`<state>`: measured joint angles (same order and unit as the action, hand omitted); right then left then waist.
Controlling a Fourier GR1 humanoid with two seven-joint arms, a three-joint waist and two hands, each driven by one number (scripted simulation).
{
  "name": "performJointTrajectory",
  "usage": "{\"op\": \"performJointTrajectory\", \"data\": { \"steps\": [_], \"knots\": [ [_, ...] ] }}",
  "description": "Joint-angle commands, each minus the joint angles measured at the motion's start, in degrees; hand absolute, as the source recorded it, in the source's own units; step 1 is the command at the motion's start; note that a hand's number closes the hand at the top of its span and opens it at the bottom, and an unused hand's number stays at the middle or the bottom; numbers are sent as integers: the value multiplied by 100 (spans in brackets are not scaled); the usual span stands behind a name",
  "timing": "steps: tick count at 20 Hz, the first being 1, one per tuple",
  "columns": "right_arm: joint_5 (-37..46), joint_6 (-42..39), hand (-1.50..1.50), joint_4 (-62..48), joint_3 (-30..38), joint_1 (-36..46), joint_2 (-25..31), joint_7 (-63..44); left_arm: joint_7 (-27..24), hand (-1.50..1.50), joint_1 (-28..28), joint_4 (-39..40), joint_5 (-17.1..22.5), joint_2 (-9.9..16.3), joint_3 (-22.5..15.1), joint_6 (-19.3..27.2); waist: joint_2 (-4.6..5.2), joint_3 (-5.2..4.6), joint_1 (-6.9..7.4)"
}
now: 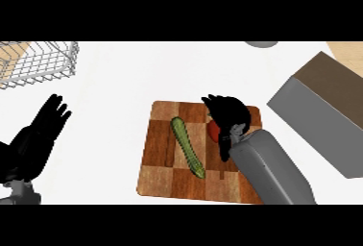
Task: Pick the bell pepper from the cutting board and place it in the cardboard box
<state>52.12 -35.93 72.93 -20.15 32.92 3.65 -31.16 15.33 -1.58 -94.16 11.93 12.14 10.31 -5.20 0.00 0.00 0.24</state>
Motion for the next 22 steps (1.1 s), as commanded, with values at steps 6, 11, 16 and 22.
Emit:
{"op": "performJointTrajectory", "data": {
  "steps": [6,11,16,22],
  "knots": [
    [473,310,-150,-606,123,-30,-164,395,301,0,-227,-101,-104,5,55,56,1,0,-5],
    [454,283,-150,-1265,508,615,-340,488,-252,0,-92,362,48,79,307,-291,9,-1,24],
    [708,682,150,-807,236,84,-87,1157,-107,0,19,-32,-109,-205,82,-59,0,0,4],
    [947,880,150,-1118,321,212,-182,1425,208,0,87,-304,158,85,412,-248,1,0,20]
  ]
}}
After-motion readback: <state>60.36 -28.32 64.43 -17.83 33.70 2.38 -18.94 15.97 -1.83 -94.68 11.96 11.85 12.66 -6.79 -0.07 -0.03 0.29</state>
